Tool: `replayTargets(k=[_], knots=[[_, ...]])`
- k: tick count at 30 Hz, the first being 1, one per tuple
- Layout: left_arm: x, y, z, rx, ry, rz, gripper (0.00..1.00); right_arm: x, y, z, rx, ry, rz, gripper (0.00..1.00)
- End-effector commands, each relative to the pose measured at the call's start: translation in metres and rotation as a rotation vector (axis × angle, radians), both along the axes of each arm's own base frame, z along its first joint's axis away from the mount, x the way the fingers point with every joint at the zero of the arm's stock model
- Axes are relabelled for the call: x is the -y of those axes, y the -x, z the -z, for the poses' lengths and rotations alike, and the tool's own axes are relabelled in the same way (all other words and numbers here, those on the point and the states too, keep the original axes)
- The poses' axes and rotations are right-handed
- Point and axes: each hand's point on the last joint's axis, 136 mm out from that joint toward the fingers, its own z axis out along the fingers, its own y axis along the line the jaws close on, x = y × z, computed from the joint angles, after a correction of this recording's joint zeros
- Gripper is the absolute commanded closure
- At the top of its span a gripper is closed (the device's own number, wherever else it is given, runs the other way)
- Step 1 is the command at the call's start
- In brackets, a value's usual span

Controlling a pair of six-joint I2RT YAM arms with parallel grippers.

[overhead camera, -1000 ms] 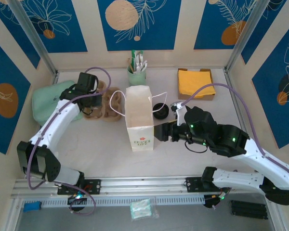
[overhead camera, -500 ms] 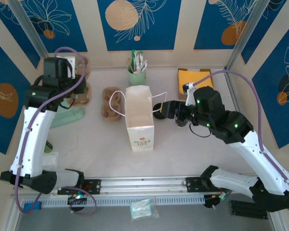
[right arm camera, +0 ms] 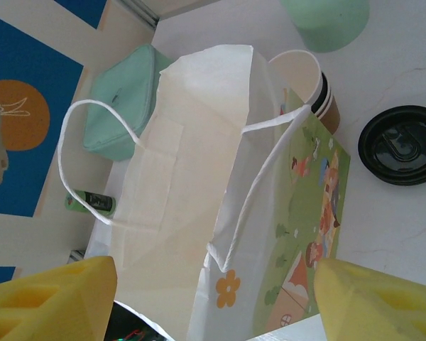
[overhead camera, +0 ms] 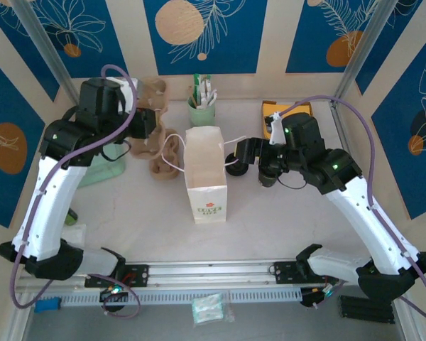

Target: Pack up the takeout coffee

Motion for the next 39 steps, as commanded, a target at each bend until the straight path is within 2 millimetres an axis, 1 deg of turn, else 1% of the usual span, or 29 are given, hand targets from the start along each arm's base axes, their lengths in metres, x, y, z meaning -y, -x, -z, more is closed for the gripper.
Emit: replayTargets(k=[1, 7, 10, 13, 15, 21, 23, 27, 29, 39], knots=[[0.025, 0.006, -0.016, 0.021, 0.081, 0.030, 0.74, -0.003, 0.001, 0.000, 0.003, -0.022, -0.039, 0.29], [0.071, 0.016, -0.024, 0.039, 0.106, 0.089, 0.75, -0.002, -0.003, 0.004, 0.000, -0.045, -0.047, 0.36], [0.090, 0.019, -0.021, 0.034, 0.108, 0.092, 0.75, -0.005, -0.004, 0.005, 0.001, -0.060, -0.062, 0.40], [0.102, 0.017, -0.011, 0.008, 0.101, 0.070, 0.76, -0.008, -0.003, 0.006, 0.005, -0.068, -0.080, 0.46], [0.105, 0.016, -0.003, -0.003, 0.086, 0.037, 0.77, -0.008, -0.002, 0.006, 0.010, -0.072, -0.089, 0.51], [0.114, 0.013, 0.015, -0.023, 0.051, -0.045, 0.79, -0.009, 0.000, 0.001, 0.034, -0.099, -0.117, 0.80], [0.117, 0.014, 0.021, -0.038, 0.034, -0.063, 0.79, -0.010, 0.000, 0.000, 0.038, -0.105, -0.124, 0.87], [0.119, 0.017, 0.036, -0.072, -0.006, -0.094, 0.80, -0.012, 0.002, -0.001, 0.044, -0.122, -0.138, 0.91], [0.119, 0.019, 0.039, -0.078, -0.017, -0.110, 0.80, -0.011, 0.004, -0.002, 0.049, -0.130, -0.142, 0.93], [0.126, 0.027, 0.058, -0.136, -0.058, -0.162, 0.81, -0.009, 0.006, -0.004, 0.064, -0.142, -0.148, 0.93]])
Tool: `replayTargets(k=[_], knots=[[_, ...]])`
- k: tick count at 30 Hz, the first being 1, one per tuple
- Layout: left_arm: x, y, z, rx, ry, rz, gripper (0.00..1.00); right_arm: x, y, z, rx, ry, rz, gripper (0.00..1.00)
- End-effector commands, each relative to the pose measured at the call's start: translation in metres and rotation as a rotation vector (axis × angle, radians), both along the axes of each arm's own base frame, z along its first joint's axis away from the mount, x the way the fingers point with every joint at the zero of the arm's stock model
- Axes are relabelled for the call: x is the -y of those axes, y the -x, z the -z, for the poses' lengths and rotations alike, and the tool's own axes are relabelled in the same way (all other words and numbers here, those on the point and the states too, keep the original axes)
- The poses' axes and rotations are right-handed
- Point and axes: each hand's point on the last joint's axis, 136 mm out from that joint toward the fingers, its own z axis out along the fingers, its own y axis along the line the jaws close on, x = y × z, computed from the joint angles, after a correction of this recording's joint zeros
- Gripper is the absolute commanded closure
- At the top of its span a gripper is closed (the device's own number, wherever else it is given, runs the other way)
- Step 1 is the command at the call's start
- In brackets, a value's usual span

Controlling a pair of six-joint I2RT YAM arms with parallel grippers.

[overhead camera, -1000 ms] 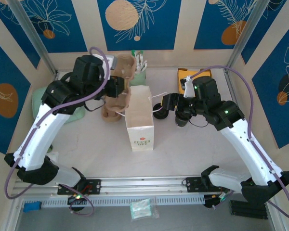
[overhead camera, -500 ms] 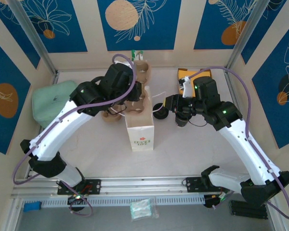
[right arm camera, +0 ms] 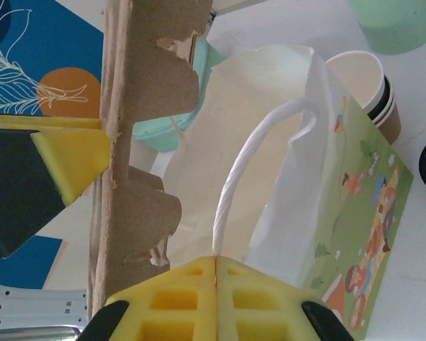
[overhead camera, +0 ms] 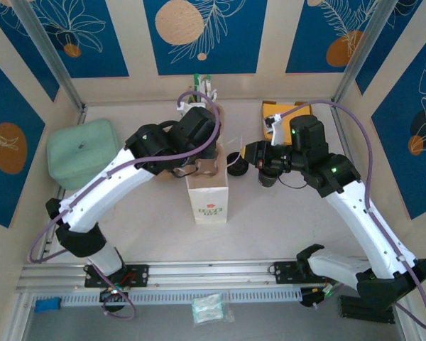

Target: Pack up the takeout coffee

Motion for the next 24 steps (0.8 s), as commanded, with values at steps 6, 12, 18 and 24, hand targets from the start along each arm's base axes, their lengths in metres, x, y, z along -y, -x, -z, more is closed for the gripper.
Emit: replayTargets(k=[6, 12, 18, 24], knots=[[-0.005, 0.002, 0.008, -0.043, -0.058, -0.069, 0.82, 0.002, 0.004, -0.007, 0.027, -0.026, -0.020, 0.93], [-0.001, 0.004, 0.022, -0.076, -0.083, -0.069, 0.83, 0.001, 0.003, -0.005, 0.023, -0.033, -0.023, 0.93], [0.005, 0.006, 0.035, -0.111, -0.095, -0.065, 0.83, 0.000, 0.002, -0.003, 0.019, -0.033, -0.023, 0.93], [0.006, 0.006, 0.046, -0.128, -0.111, -0.073, 0.83, 0.000, 0.002, -0.004, 0.024, -0.035, -0.022, 0.93]])
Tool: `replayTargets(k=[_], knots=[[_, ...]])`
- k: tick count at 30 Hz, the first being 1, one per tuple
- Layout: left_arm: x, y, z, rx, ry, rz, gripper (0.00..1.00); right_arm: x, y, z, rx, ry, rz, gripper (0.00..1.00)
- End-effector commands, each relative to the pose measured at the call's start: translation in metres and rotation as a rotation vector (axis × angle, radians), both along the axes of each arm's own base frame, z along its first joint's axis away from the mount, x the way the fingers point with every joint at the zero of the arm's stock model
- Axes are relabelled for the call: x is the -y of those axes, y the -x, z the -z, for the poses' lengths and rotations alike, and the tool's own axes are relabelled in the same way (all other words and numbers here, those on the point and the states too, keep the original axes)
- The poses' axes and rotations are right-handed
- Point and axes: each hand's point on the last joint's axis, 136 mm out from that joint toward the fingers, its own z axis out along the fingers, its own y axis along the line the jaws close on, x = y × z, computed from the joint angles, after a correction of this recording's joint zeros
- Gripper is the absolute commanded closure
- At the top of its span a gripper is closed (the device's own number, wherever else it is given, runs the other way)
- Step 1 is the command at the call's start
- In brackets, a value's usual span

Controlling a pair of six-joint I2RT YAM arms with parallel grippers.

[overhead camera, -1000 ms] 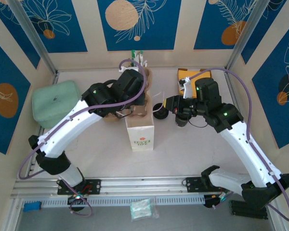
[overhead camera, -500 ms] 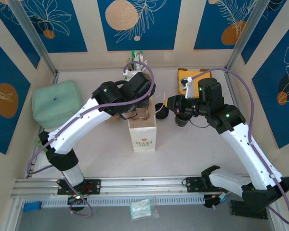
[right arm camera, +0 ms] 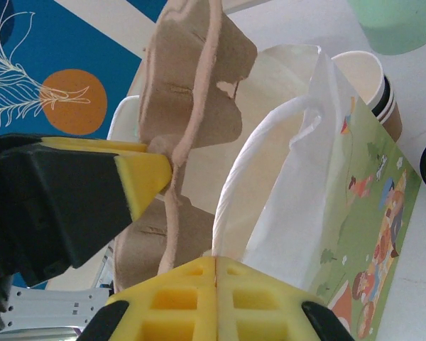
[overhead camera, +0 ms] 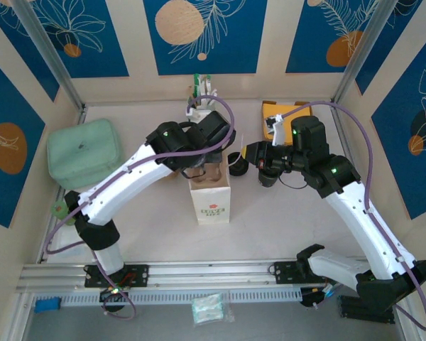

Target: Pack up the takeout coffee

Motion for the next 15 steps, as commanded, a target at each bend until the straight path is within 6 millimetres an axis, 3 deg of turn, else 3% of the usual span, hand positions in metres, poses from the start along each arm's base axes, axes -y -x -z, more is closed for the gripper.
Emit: replayTargets(k=[1, 15], knots=[[0.000, 0.006, 0.012, -0.035, -0.023, -0.005, 0.83, -0.001, 0.004, -0.007, 0.024, -0.024, -0.021, 0.93], [-0.002, 0.008, 0.032, -0.088, -0.064, -0.042, 0.84, -0.002, 0.004, -0.007, 0.021, -0.037, -0.019, 0.93]])
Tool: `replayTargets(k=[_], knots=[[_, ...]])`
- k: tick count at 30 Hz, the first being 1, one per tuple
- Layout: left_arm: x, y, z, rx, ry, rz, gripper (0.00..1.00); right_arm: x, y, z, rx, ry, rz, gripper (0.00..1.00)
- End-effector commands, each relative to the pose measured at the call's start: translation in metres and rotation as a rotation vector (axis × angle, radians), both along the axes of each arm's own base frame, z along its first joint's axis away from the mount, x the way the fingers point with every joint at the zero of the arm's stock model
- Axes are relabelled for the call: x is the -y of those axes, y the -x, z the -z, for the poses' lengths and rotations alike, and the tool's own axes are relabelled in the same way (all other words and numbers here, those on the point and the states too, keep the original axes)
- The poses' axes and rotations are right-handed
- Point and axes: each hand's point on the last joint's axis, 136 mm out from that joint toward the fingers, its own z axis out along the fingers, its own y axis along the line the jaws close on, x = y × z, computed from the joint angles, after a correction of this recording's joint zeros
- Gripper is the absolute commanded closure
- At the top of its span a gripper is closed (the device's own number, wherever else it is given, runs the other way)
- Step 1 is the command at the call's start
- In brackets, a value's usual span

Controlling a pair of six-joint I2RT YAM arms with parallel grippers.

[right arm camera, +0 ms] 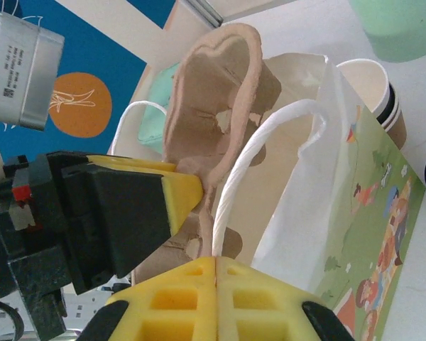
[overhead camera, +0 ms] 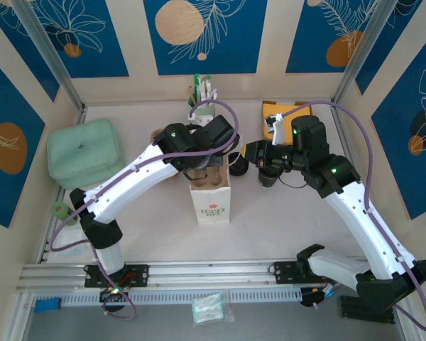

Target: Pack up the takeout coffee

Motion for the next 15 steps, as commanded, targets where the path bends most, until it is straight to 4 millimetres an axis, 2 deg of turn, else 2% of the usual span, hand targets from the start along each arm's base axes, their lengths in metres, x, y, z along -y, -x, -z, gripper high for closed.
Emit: replayTargets(k=[1, 15], knots=[[-0.001, 0.007, 0.013, -0.042, -0.032, -0.012, 0.84, -0.001, 0.006, -0.003, 0.005, -0.026, -0.019, 0.93], [0.008, 0.008, 0.032, -0.081, -0.028, -0.009, 0.86, -0.002, 0.005, -0.001, 0.000, -0.032, -0.021, 0.93]])
